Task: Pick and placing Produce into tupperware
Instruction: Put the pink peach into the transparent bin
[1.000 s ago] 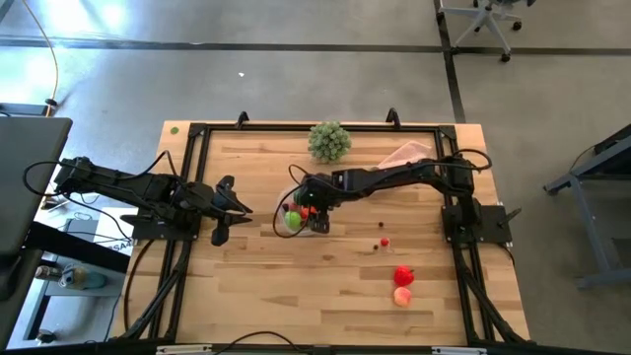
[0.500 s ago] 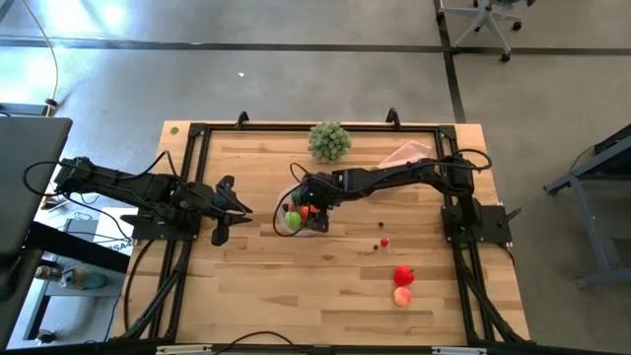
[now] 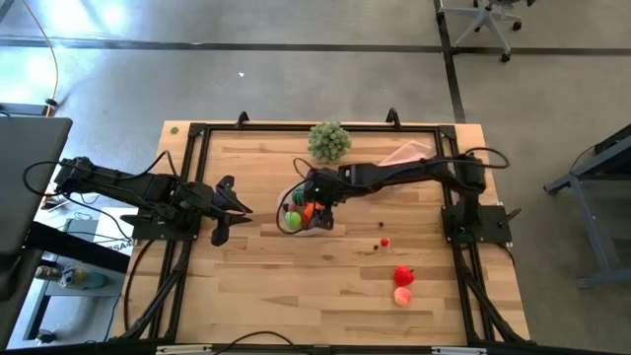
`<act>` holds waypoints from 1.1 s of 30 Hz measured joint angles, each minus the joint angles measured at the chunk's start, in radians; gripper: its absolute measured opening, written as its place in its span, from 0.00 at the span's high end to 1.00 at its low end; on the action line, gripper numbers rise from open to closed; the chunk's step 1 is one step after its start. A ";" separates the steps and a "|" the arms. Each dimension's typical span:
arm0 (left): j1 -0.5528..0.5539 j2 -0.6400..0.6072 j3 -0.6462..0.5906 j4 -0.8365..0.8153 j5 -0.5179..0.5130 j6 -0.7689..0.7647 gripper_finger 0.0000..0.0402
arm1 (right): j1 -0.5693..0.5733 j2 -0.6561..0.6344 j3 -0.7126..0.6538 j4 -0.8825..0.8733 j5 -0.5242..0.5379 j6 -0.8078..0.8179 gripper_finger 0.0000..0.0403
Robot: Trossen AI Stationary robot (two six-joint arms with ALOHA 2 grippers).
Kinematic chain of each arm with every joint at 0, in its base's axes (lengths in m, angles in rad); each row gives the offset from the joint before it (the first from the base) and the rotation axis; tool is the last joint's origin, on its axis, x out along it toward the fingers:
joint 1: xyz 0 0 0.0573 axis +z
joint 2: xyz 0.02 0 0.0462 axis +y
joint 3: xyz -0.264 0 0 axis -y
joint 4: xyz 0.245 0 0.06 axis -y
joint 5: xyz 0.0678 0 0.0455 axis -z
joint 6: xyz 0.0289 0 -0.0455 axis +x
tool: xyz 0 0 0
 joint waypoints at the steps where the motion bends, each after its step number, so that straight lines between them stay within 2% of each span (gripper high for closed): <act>1: 0.000 0.000 0.000 0.001 0.000 0.000 0.75 | 0.000 -0.025 0.000 -0.023 0.000 0.012 0.32; 8: 0.000 0.000 0.000 0.000 0.000 0.000 0.75 | 0.005 -0.253 0.000 -0.170 0.020 0.109 0.32; 14: 0.000 0.000 0.000 0.001 0.000 0.000 0.75 | 0.097 -0.435 -0.001 -0.257 0.189 0.181 0.32; 20: 0.000 0.000 0.000 0.000 0.000 0.000 0.75 | 0.275 -0.541 -0.001 -0.394 0.421 0.340 0.32; 26: 0.000 0.000 0.000 0.000 0.000 0.000 0.75 | 0.500 -0.557 -0.002 -0.609 0.643 0.639 0.32; 30: 0.000 0.000 0.000 0.000 0.000 0.000 0.75 | 0.658 -0.528 -0.002 -0.727 0.724 0.868 0.32; 33: 0.000 0.000 0.000 0.000 0.000 0.000 0.75 | 0.766 -0.501 -0.002 -0.779 0.725 1.047 0.32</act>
